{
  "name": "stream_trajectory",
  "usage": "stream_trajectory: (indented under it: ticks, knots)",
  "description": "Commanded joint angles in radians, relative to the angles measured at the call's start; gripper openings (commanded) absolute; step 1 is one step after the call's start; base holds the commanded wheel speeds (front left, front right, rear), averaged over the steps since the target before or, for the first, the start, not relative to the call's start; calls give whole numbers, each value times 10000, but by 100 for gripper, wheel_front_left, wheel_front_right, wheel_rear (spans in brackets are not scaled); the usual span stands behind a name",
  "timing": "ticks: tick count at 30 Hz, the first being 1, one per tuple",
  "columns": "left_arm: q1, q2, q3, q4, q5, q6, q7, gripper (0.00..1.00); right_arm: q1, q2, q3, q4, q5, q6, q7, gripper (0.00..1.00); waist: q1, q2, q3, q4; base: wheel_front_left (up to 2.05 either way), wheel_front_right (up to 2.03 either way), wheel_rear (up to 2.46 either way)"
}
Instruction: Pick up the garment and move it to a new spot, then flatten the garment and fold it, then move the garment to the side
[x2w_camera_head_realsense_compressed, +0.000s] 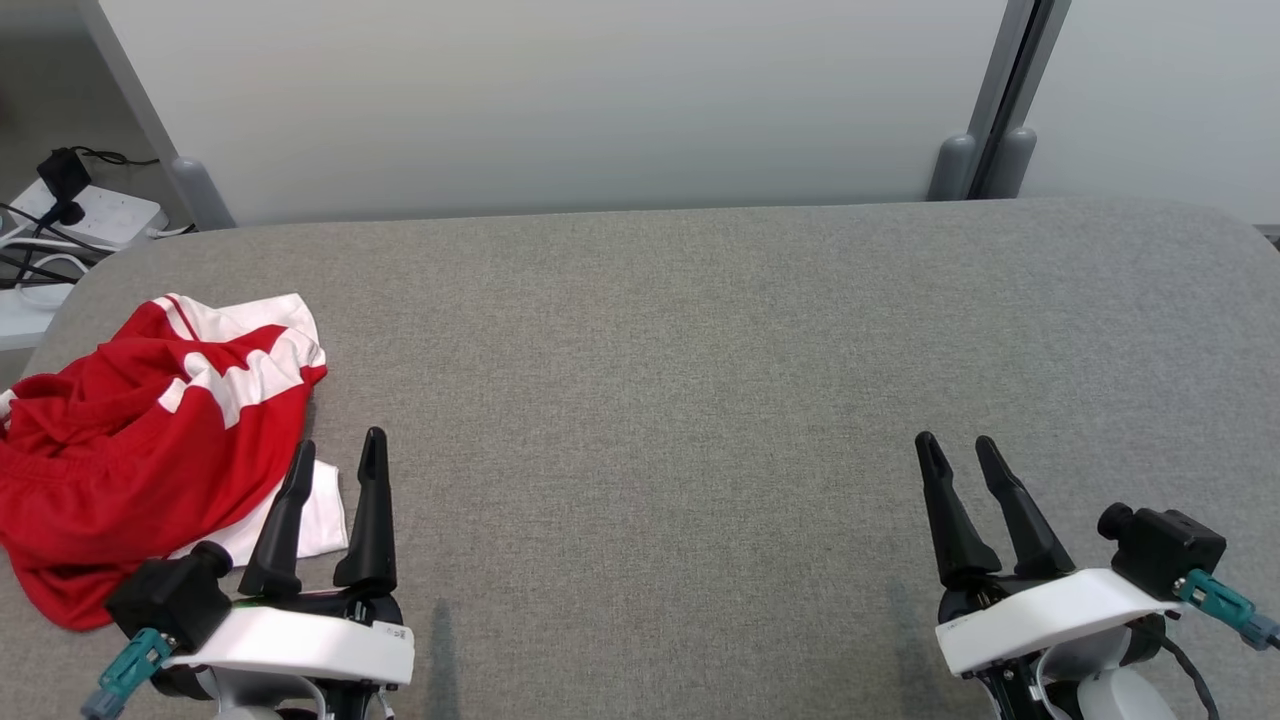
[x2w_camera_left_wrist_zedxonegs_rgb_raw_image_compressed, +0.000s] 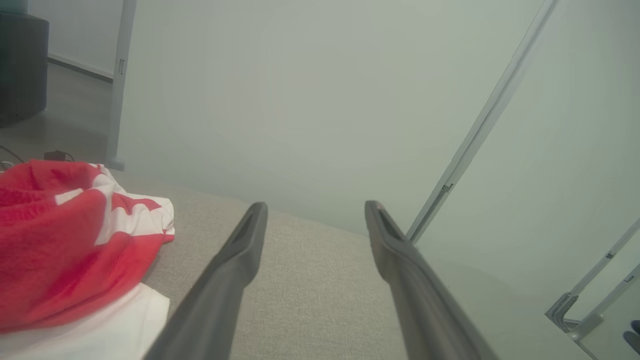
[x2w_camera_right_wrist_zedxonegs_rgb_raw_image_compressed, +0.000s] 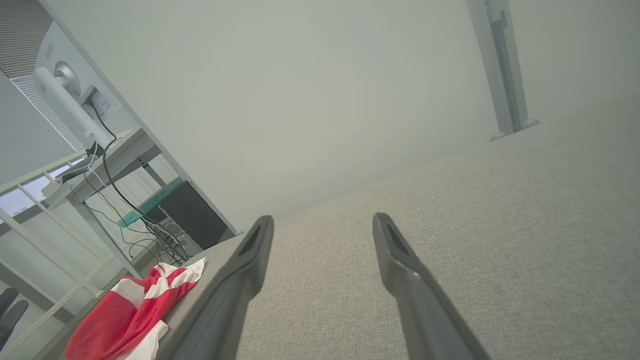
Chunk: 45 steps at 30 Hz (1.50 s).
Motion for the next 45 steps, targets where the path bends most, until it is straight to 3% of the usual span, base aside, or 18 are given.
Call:
stream_trajectory:
  ticks: [1,31,45]
  knots:
    - [-499,157,196,-332,399,72,-141,100,-471,-70,255,-380,-361,12,-218,100,-1,0,-9,4,0,0,0]
    - [-666,243,71,-214,3790,444,-983,100,-704,-130,912,-753,-3599,16,-1060,100,-1,0,-17,-66,0,0,0]
    - [-602,242,87,392,3498,504,-983,100,-542,-130,472,-446,-3522,16,-1060,100,-1,0,-167,-99,0,0,0]
